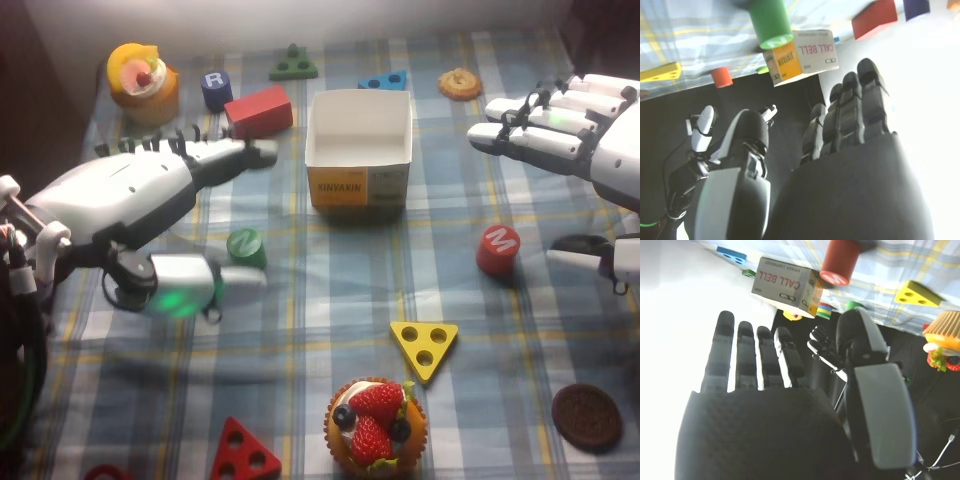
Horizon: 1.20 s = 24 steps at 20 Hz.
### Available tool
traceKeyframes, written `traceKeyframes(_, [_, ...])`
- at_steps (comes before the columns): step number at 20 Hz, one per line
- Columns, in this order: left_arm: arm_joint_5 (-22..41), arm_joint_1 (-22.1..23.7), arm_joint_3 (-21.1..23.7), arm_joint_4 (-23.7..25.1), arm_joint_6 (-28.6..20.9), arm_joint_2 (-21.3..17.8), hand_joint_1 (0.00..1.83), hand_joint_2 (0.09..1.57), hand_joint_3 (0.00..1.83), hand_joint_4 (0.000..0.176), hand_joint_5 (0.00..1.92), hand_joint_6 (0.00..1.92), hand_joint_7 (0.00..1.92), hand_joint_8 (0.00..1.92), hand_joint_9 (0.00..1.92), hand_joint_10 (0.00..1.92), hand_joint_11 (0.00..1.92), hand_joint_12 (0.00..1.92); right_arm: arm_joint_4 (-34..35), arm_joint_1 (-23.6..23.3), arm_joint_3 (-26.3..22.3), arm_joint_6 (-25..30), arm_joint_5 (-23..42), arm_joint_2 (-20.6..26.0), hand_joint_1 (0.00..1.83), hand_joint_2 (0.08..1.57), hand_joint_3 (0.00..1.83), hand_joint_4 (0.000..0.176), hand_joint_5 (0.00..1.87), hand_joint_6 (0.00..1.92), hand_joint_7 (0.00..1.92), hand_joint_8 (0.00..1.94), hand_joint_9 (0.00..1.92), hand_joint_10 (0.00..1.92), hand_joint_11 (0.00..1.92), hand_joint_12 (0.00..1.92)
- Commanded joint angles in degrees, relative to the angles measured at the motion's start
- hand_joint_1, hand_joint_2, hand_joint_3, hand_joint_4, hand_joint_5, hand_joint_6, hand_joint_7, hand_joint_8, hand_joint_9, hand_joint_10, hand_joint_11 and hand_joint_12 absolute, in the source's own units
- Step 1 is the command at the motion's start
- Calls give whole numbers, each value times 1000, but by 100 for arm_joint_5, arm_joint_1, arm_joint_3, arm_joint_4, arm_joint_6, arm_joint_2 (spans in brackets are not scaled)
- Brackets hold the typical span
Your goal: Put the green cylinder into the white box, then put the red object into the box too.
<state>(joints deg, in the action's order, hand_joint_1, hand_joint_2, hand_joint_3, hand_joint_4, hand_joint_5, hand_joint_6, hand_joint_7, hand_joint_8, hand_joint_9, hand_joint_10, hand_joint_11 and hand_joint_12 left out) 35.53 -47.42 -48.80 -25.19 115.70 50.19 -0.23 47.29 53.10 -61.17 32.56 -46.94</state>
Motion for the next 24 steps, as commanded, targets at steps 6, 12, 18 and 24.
traceKeyframes(6, [477, -5, -144, -75, -11, 123, 804, 1125, 1, 9, 309, 13, 340, 11, 1, 691, 0, 1251, 72, -50, 9, -4, 694, -6, 648, 1259, 2, 0, 10, 18, 26, 2, 0, 243, 0, 971])
traceKeyframes(12, [320, 62, -430, -317, 59, 398, 836, 1141, 1, 20, 354, 18, 381, 10, 11, 746, 0, 1396, 72, -50, 22, -3, 705, -38, 642, 1269, 0, 0, 17, 13, 33, 4, 0, 252, 0, 919])
traceKeyframes(18, [189, 130, -513, -820, 1028, 661, 947, 1117, 0, 45, 456, 39, 455, 17, 204, 443, 0, 1272, 72, -51, 22, -3, 706, -43, 637, 1265, 0, 0, 30, 15, 28, 3, 0, 237, 0, 923])
traceKeyframes(24, [158, 103, -632, -1227, 1644, 858, 1139, 1282, 0, 0, 624, 1379, 747, 1521, 496, 1547, 155, 1908, 73, -50, 21, 11, 708, -55, 629, 1278, 3, 0, 25, 10, 18, 0, 0, 210, 0, 828])
